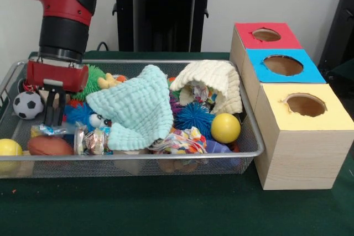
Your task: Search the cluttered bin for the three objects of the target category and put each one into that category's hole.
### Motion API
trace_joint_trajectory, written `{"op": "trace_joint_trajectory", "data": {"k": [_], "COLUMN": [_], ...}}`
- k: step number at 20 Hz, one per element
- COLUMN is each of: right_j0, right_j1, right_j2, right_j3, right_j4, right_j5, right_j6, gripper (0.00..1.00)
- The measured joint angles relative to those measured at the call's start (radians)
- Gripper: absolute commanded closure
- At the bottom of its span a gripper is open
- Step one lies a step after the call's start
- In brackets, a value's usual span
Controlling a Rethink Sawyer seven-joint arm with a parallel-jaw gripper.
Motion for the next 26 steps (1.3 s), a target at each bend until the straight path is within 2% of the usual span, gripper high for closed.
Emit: {"op": "trace_joint_trajectory", "data": {"k": [8,15,19,20,23,24,26], "right_j0": [0.085,0.108,0.104,0.097,0.092,0.070,0.052], "right_j1": [-0.072,-0.134,-0.144,-0.144,-0.145,-0.146,-0.146], "right_j2": [-0.039,-0.039,-0.039,-0.037,-0.034,-0.018,-0.004], "right_j3": [0.002,0.002,0.003,0.003,0.004,0.006,0.008], "right_j4": [0.053,0.068,0.077,0.080,0.081,0.088,0.091], "right_j5": [-0.128,-0.139,-0.130,-0.093,-0.073,0.004,0.062], "right_j6": [0.000,0.000,0.000,0.000,0.000,0.000,0.000], "gripper": [1.00,1.00,1.00,0.00,0.00,0.00,0.00]}}
